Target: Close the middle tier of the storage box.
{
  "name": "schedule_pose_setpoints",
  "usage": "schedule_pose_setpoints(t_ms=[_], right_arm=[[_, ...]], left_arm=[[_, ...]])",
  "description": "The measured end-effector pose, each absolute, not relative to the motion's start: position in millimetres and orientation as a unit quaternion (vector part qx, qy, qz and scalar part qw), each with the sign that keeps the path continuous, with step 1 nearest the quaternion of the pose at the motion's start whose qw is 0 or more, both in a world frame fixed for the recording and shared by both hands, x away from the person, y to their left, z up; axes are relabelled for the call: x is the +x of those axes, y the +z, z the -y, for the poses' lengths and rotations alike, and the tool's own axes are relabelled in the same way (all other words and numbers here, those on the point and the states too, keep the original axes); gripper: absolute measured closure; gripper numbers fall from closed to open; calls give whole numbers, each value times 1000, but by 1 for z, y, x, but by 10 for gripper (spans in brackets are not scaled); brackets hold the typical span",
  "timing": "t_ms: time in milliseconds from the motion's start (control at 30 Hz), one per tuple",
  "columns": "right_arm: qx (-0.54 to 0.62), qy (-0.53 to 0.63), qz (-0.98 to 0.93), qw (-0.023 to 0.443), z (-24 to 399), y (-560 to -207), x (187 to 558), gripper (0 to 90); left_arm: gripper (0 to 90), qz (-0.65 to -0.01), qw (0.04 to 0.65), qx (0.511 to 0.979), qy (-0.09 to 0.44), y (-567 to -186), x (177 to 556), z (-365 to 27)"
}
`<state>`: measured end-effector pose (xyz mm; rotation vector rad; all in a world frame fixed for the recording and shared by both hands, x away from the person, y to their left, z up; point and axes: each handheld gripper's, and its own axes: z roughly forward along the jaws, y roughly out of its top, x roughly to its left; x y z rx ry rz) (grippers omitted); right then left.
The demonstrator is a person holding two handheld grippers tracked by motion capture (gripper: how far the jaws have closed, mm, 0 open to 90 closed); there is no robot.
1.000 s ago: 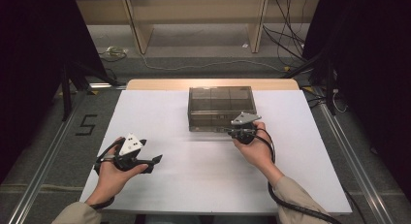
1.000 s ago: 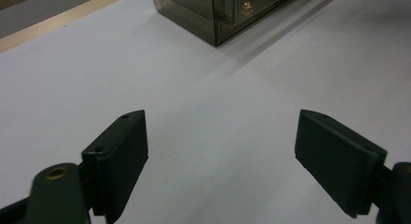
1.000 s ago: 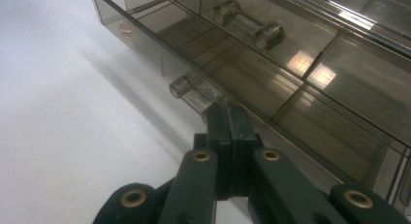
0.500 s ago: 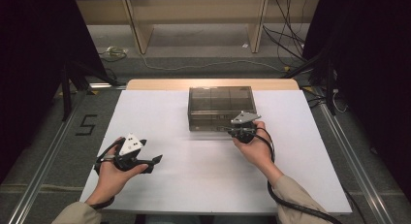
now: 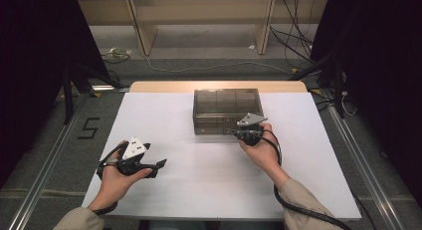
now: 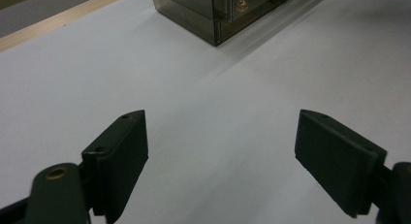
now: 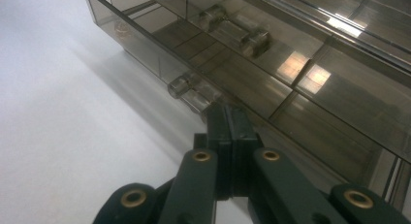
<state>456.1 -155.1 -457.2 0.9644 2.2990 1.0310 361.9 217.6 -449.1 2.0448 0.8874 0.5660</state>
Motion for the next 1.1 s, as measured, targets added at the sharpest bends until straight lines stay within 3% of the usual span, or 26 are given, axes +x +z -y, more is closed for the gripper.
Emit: schedule_pose_setpoints(t_ms=[1100], right_arm=[[356, 371, -826, 231, 153, -460, 468, 900]], left_arm=[[197, -353, 408, 812, 225, -449, 362, -218]])
